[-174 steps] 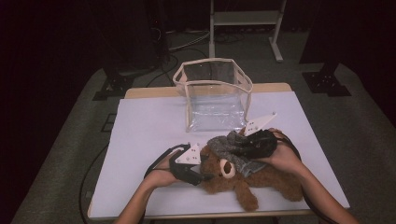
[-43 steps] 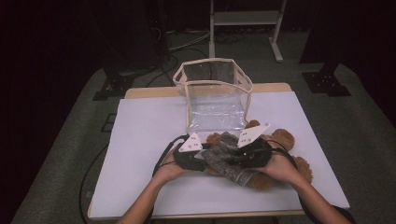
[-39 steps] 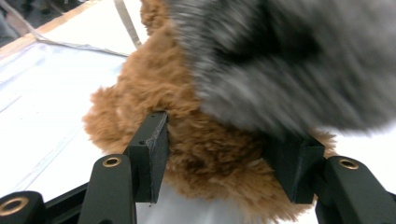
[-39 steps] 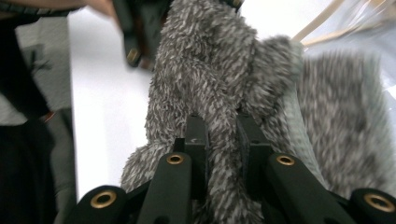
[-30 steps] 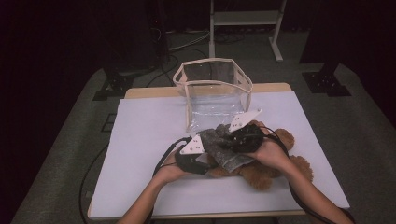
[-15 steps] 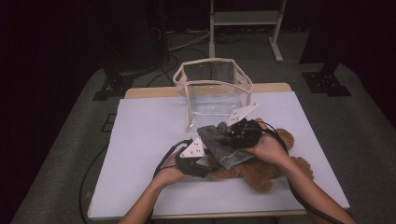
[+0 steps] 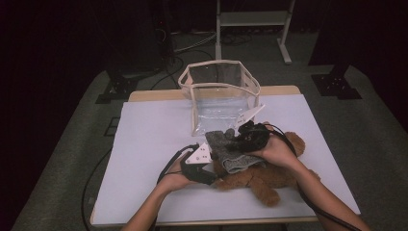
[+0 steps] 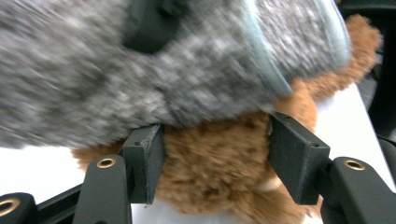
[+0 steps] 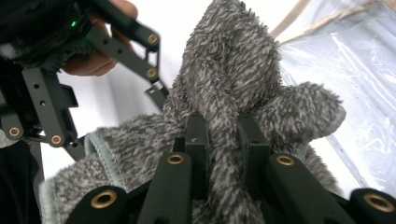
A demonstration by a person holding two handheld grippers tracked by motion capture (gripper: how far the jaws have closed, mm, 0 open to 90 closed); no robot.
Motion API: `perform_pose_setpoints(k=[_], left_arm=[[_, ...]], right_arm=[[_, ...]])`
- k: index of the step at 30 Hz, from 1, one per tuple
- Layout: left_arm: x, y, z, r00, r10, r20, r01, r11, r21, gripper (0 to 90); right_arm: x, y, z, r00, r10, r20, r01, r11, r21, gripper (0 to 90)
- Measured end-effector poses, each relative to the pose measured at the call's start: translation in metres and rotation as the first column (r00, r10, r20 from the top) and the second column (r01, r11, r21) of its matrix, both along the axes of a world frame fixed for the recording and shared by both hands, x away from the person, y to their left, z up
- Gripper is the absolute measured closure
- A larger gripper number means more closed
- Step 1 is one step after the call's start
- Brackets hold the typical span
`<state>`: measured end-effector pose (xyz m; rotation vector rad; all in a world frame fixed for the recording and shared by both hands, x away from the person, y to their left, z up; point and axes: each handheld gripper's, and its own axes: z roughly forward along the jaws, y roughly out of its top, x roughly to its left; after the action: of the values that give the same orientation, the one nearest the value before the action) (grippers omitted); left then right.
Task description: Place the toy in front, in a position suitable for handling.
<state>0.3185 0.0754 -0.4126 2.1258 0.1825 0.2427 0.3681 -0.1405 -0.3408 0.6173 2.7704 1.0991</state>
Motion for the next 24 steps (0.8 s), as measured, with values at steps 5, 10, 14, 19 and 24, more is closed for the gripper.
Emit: perform_pose_setpoints(k=[5, 10, 14, 19, 24], left_arm=[[-0.004, 0.001, 0.001, 0.9991, -0.043, -0.005, 0.043, 0.9986, 0.032, 40.0], [-0.004, 0.005, 0.007, 0.9988, -0.048, -0.005, 0.048, 0.9984, 0.031, 38.7], [0.000, 0.005, 0.017, 0.9993, -0.037, 0.006, 0.037, 0.9993, 0.009, 36.7], [0.002, -0.008, 0.022, 0.9983, -0.058, 0.004, 0.058, 0.9980, 0.028, 34.7], [-0.004, -0.012, 0.014, 0.9950, -0.098, -0.018, 0.098, 0.9941, 0.045, 37.2]], right_arm=[[0.001, -0.027, 0.004, 0.9986, -0.053, -0.001, 0.053, 0.998, 0.034, 76.8], [0.001, -0.061, 0.011, 0.9957, -0.092, -0.004, 0.092, 0.994, 0.055, 76.7], [-0.003, -0.063, 0.005, 0.9971, -0.074, -0.016, 0.075, 0.997, 0.035, 76.7], [-0.012, -0.041, -0.012, 0.9980, 0.011, -0.062, -0.010, 1.000, 0.010, 76.9], [-0.016, -0.050, -0.008, 0.9974, 0.035, -0.062, -0.035, 0.999, 0.002, 76.8]])
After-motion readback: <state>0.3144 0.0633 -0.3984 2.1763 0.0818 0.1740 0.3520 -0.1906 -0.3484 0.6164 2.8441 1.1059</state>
